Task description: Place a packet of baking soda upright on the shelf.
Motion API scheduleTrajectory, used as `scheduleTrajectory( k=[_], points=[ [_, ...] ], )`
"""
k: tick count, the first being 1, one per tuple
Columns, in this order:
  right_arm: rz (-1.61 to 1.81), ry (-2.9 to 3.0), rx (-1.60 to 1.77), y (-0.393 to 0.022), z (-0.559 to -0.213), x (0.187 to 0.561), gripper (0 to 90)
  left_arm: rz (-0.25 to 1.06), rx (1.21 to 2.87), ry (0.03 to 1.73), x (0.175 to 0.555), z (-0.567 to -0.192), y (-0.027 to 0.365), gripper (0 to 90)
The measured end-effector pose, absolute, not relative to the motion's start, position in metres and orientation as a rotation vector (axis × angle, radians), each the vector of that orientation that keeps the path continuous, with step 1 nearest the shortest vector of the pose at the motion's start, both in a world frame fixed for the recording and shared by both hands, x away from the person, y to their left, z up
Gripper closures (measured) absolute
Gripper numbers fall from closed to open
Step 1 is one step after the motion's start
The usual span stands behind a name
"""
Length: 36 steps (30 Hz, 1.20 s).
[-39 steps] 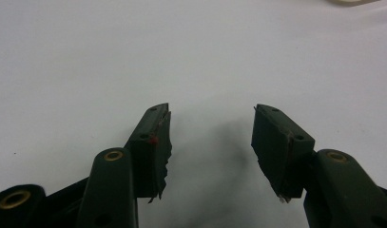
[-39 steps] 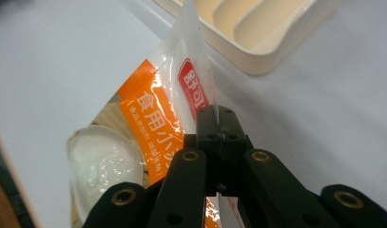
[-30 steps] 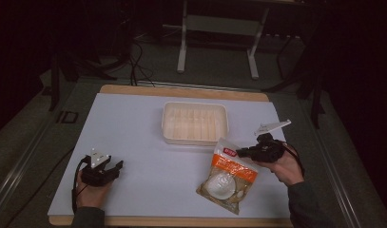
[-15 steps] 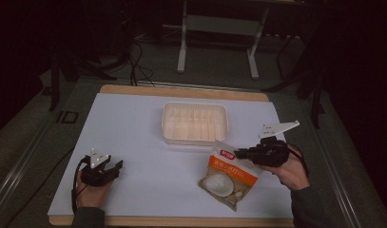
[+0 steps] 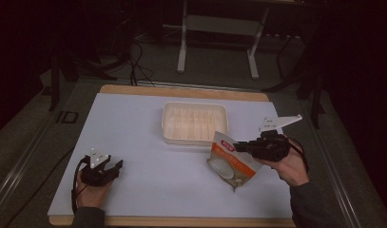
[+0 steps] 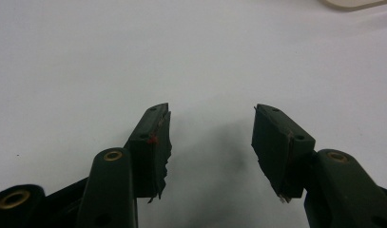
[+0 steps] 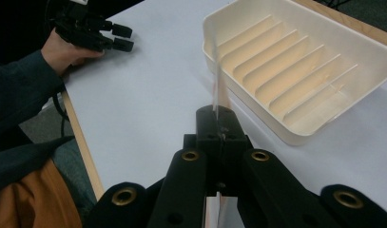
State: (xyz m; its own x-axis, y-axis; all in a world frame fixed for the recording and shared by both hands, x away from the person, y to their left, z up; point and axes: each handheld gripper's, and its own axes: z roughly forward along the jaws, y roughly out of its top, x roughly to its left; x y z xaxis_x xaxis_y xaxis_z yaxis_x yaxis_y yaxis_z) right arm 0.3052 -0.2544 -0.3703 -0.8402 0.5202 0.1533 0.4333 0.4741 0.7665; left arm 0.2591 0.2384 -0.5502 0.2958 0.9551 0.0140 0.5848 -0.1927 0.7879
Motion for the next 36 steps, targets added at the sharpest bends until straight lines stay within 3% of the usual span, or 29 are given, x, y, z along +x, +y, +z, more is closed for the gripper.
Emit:
scheduleTrajectory(
  k=[36],
  points=[
    [1.455,2.464,1.027,-0.242,-0.351,0.324,90.0,0.695,1.867,1.367,0.259,-0.550,0.237,46.4]
  ],
)
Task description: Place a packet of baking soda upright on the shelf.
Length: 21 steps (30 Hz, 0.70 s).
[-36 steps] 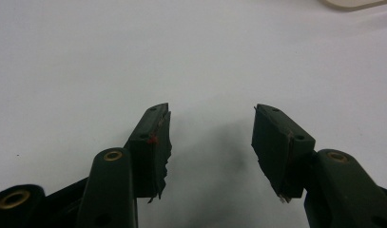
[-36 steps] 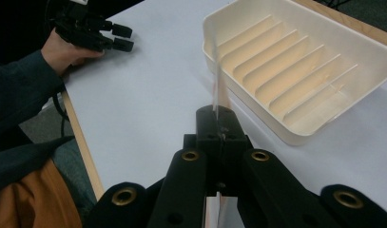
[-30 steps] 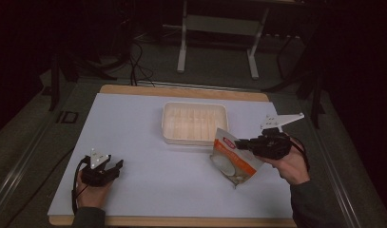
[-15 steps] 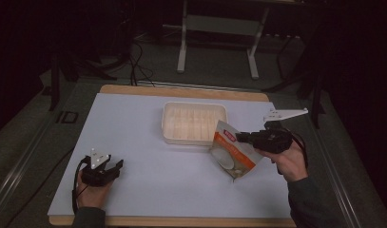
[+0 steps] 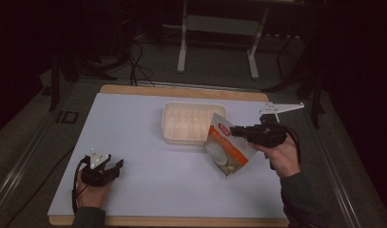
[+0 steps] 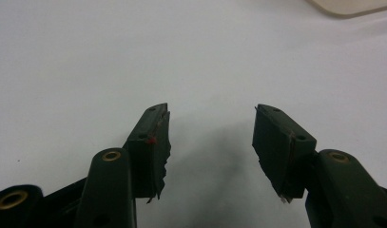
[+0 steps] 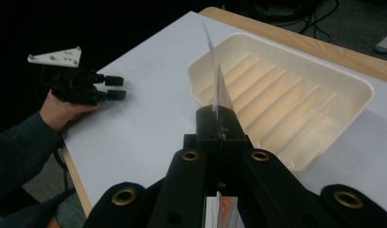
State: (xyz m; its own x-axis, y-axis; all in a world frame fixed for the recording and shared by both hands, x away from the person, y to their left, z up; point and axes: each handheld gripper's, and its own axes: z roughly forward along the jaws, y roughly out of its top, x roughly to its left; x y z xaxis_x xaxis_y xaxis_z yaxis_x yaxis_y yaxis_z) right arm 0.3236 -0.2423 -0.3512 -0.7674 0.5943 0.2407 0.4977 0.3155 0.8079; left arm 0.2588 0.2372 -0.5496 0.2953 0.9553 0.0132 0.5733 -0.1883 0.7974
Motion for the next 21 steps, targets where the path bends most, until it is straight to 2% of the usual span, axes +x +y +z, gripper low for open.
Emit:
scheduleTrajectory(
  k=[21],
  points=[
    [1.525,2.310,1.160,-0.239,-0.336,0.339,90.0,0.700,1.865,1.364,0.259,-0.549,0.237,46.4]
  ],
)
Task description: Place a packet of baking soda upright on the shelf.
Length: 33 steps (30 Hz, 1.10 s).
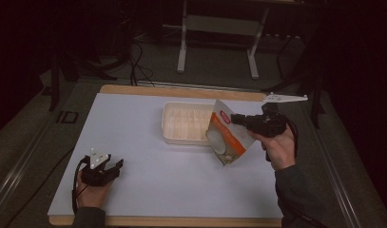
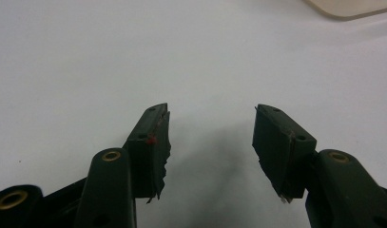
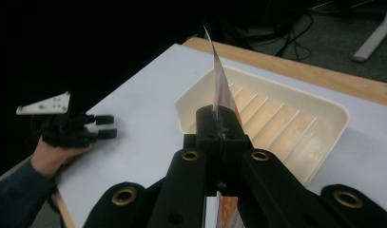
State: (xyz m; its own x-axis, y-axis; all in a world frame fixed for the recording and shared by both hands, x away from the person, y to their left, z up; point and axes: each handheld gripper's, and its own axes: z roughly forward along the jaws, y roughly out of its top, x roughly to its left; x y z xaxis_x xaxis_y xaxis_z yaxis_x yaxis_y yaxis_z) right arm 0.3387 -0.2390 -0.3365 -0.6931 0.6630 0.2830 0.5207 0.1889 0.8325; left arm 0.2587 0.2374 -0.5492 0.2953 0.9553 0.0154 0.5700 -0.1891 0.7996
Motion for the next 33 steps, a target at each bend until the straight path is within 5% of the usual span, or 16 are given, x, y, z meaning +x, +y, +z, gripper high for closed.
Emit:
scheduleTrajectory(
  k=[33],
  points=[
    [1.559,2.305,1.180,-0.221,-0.339,0.343,90.0,0.695,1.866,1.361,0.259,-0.550,0.237,46.2]
  ],
)
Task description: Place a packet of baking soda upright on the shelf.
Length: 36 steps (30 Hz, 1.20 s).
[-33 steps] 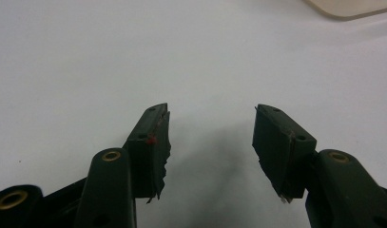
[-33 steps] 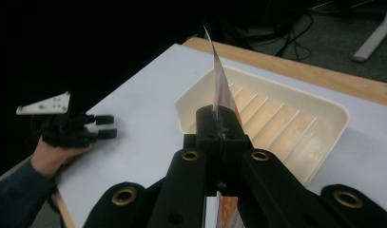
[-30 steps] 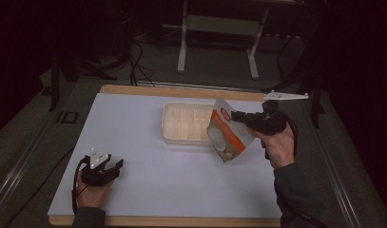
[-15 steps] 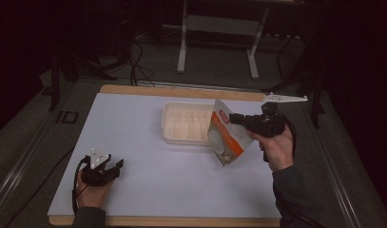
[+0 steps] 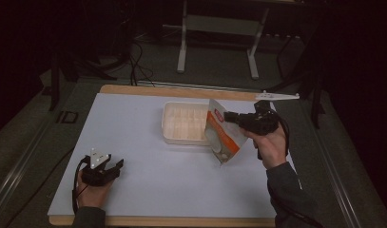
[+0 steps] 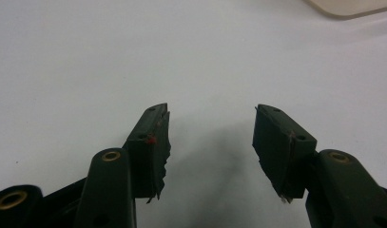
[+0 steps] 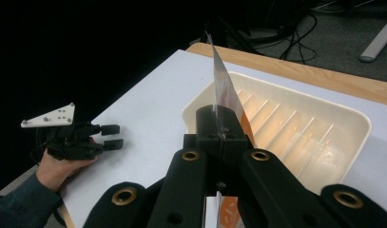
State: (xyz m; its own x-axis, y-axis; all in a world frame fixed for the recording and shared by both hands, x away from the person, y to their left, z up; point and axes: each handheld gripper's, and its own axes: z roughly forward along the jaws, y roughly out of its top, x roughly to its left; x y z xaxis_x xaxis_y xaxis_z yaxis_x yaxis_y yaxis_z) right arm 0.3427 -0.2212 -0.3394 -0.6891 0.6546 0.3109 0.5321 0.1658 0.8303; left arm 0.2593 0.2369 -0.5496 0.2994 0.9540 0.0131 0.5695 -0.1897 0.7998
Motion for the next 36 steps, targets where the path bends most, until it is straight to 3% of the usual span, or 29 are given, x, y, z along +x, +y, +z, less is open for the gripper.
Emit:
scheduleTrajectory(
  k=[36],
  points=[
    [1.541,2.134,1.333,-0.199,-0.347,0.369,90.0,0.696,1.858,1.356,0.259,-0.549,0.237,46.1]
  ],
)
